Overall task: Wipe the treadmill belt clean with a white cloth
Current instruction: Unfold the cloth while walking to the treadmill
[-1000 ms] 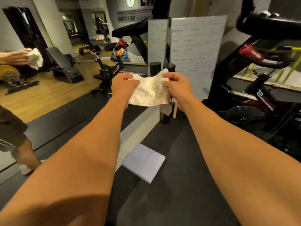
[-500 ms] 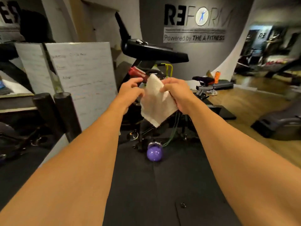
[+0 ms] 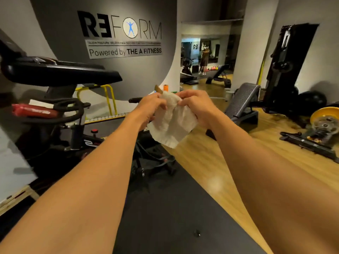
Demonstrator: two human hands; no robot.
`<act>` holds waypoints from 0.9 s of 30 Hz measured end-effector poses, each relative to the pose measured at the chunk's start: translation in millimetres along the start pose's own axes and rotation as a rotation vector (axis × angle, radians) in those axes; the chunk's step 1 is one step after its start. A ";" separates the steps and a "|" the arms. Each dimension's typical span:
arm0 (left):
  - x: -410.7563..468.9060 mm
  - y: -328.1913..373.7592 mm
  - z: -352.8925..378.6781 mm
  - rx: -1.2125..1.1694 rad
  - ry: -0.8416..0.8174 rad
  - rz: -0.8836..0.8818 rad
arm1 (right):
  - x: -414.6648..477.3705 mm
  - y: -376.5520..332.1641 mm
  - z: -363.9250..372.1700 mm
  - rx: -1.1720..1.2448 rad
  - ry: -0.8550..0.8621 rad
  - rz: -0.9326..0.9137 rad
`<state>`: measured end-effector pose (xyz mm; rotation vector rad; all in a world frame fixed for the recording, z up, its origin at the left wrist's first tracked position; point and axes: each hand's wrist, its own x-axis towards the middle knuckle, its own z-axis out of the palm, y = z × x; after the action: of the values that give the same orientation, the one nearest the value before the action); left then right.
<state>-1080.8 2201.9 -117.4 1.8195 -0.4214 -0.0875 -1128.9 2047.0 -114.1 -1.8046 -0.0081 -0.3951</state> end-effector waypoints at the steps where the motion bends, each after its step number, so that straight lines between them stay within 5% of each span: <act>1: 18.8 5.8 17.3 -0.004 -0.007 0.009 | 13.2 4.5 -20.1 -0.026 0.010 -0.006; 15: 314.4 43.3 211.1 -0.068 -0.072 0.114 | 245.0 123.2 -226.7 -0.157 0.326 0.024; 19: 415.1 39.3 253.7 -0.119 -0.107 0.112 | 320.1 169.2 -273.4 -0.009 0.403 0.119; 27: 610.6 42.8 340.2 -0.138 -0.062 0.185 | 494.7 215.2 -367.4 0.088 0.628 0.029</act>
<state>-615.6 1679.7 -80.7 1.6376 -0.6103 -0.0440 -713.6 1543.5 -103.4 -1.5279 0.4309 -0.9090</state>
